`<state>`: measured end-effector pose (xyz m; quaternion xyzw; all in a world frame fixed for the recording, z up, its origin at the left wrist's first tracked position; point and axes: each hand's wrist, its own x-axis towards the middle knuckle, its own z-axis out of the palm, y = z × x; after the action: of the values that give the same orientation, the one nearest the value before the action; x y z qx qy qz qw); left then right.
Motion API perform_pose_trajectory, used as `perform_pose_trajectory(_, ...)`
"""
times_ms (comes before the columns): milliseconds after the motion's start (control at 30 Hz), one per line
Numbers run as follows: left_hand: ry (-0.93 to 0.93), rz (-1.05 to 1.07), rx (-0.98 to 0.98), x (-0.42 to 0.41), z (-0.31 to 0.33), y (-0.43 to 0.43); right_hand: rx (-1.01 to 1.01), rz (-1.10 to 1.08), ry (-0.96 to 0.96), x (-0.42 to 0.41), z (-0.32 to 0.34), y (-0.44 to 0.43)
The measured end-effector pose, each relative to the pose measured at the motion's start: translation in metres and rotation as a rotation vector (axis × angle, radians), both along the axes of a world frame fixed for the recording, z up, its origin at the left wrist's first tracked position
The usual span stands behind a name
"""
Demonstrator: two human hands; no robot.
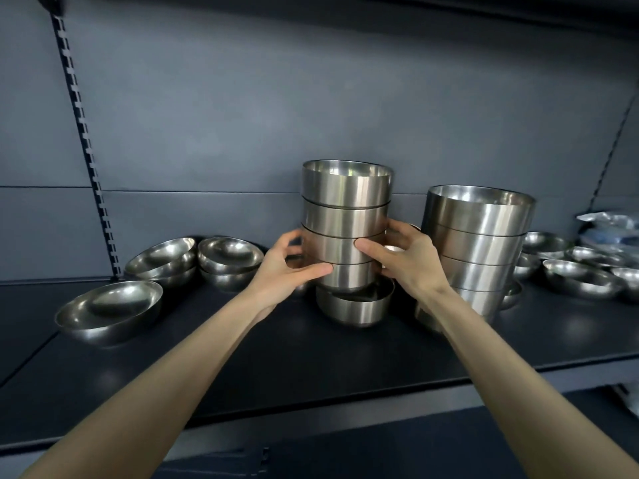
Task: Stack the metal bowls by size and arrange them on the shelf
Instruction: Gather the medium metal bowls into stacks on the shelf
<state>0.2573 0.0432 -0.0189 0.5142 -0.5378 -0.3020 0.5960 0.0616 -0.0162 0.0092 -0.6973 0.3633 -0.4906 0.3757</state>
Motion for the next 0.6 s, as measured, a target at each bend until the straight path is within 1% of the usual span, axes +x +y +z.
perform_pose_trajectory(200, -0.019, -0.049, 0.007, 0.006, -0.005, -0.011, 0.032, -0.054, -0.014, 0.002, -0.005, 0.003)
perform_pose_trajectory(433, -0.017, -0.096, 0.020, 0.008, -0.013, -0.012, 0.042, -0.062, -0.036, 0.002, -0.007, 0.011)
perform_pose_trajectory(600, -0.024, -0.125, 0.029, 0.004, -0.015, -0.012, 0.063, -0.104, -0.019, 0.002, -0.010, 0.016)
